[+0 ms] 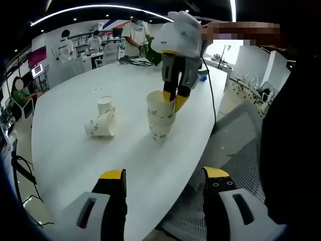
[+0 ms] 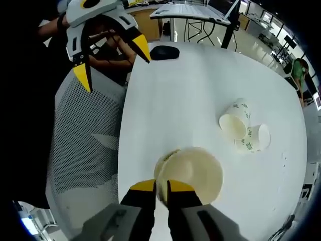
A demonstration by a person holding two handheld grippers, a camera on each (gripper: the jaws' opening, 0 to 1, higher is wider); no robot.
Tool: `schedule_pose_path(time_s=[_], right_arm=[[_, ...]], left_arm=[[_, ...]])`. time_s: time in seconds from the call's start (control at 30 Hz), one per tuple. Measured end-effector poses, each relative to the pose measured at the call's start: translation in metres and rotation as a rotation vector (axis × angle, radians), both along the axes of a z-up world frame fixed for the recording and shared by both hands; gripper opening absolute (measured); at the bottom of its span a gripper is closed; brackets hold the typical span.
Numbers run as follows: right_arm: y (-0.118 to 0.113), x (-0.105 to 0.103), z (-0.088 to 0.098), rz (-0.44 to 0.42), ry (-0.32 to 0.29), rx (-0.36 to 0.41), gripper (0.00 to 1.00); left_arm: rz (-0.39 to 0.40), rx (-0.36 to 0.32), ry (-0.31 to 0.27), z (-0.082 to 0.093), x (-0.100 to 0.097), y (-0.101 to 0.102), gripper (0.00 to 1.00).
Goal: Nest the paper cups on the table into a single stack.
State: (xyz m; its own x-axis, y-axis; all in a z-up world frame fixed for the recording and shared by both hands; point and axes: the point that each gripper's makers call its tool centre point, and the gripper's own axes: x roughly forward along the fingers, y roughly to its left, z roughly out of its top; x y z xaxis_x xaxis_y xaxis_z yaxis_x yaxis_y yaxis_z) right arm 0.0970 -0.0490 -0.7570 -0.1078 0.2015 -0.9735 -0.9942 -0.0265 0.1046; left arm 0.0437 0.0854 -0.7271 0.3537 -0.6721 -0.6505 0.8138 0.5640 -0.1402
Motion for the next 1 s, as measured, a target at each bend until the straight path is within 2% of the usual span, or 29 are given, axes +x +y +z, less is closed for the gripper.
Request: schedule_pose_path(time_s=[0.57,0.77,1.0], right_arm=[[-0.004,-0.001,0.011,0.003,-0.019,0.033,0.1],[-0.004,0.003,0.012,-0.023,-0.02,0.071,0.12],[-0.001,0.003,0.027,-0.093,-0.012,0.158,0.12]], left_arm=[[-0.005,0.007,0.002,-0.001,-0.001,-0.001,0.59],[-0.008,0.007,0.004,-0.001,-0.002,-0.001,0.59],[-0.014,0.011,0.006,-0.001,-0.003,-0.002,0.58]])
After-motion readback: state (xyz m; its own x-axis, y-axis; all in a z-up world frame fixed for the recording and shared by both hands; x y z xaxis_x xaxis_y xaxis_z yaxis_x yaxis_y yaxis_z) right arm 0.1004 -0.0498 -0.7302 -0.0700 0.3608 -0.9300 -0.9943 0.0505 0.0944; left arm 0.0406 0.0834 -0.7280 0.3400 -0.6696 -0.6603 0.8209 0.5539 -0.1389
